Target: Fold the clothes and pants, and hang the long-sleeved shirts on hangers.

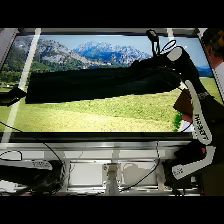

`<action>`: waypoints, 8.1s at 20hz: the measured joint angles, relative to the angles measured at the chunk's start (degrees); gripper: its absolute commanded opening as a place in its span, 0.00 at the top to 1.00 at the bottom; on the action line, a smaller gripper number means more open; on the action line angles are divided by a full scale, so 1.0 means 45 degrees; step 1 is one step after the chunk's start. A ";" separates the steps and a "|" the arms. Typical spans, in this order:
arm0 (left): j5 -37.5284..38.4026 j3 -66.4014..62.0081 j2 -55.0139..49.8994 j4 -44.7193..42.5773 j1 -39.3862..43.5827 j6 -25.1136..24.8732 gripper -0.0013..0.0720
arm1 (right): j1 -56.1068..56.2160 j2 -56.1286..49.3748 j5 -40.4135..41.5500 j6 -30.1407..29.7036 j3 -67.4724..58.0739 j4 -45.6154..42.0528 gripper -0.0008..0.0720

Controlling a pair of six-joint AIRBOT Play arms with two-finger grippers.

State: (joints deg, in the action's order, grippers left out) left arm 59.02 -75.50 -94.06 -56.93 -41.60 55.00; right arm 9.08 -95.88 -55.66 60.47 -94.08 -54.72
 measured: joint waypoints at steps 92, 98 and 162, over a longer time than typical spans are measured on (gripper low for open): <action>0.3837 -0.5032 -0.2293 0.8616 0.9398 0.1700 0.35 | -0.1209 -0.0481 -0.2064 0.4896 -0.3521 -0.1812 0.93; 0.5003 -0.5037 -0.1146 0.2987 0.8038 0.2098 0.12 | -0.2147 0.0563 -0.3007 0.3419 -0.3512 -0.2890 0.93; 0.4779 -0.5032 0.0500 0.2399 1.0418 0.6071 0.94 | 0.4430 -0.2832 -0.0121 0.9330 -0.2205 -0.4585 0.93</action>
State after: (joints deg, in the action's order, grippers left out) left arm 80.53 -98.15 -91.81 -46.13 5.28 82.32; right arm 29.02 -108.62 -56.21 102.45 -104.01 -75.35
